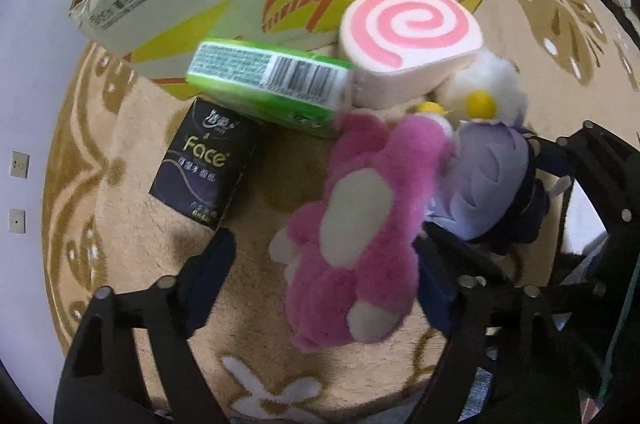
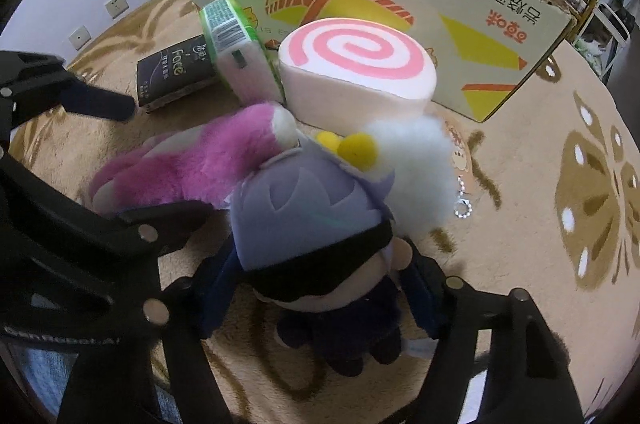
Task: Organize soft objects
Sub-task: 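Grasp the pink plush bear with left tool while right grasps white-haired doll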
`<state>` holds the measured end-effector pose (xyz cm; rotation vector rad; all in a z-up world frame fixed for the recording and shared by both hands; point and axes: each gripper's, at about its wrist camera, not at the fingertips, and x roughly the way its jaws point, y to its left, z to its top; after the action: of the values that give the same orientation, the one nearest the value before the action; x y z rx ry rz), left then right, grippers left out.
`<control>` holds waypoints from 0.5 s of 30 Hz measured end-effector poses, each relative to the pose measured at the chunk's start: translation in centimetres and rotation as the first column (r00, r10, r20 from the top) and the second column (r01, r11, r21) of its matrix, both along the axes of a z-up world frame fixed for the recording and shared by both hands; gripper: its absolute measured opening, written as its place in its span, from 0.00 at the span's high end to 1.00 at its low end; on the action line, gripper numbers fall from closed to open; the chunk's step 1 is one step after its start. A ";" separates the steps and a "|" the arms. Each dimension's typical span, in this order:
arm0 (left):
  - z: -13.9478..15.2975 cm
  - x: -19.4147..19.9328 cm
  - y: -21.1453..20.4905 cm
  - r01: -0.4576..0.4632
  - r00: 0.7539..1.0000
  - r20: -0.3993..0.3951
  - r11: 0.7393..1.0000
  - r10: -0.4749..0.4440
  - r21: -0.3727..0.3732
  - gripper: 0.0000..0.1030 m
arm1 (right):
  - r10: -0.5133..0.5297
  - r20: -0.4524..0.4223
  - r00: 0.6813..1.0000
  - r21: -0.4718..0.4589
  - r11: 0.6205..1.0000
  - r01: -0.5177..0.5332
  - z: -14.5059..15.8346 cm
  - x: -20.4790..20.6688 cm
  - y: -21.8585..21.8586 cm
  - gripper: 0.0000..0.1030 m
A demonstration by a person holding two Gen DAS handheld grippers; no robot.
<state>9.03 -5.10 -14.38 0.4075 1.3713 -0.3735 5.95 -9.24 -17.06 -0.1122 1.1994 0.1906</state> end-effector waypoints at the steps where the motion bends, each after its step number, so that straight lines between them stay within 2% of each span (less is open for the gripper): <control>1: 0.0 -0.1 -0.3 0.010 1.000 0.007 1.000 -0.009 -0.006 0.32 | -0.003 0.000 1.000 0.001 1.000 0.003 0.0 0.1 0.0 0.26; 2: 0.1 -0.2 -0.5 0.020 1.000 0.013 1.000 -0.020 -0.016 0.41 | -0.004 0.001 1.000 0.001 1.000 0.004 0.1 0.1 0.0 0.26; 7: 0.2 -0.9 -1.3 0.030 0.999 0.036 0.999 -0.030 -0.026 0.50 | 0.002 0.022 1.000 0.007 1.000 -0.002 0.7 -0.1 -0.4 0.29; 8: 0.4 -0.9 -1.3 0.026 0.999 0.040 0.999 -0.025 -0.034 0.55 | -0.003 0.025 1.000 0.016 1.000 0.003 0.9 -0.1 -0.5 0.30; 9: 0.7 -0.9 -1.3 0.023 0.999 0.042 0.999 -0.021 -0.049 0.65 | -0.008 0.029 1.000 0.026 1.000 0.007 1.1 -0.1 -0.7 0.31; 15: 1.6 -0.8 -0.6 -0.010 0.998 0.058 0.995 0.016 -0.104 0.69 | -0.040 0.063 0.997 0.054 0.998 0.037 2.2 -0.5 -1.5 0.32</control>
<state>8.26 -5.71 -12.76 0.3216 1.2906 -0.4170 5.42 -10.78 -14.82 -0.0487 1.1310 0.1831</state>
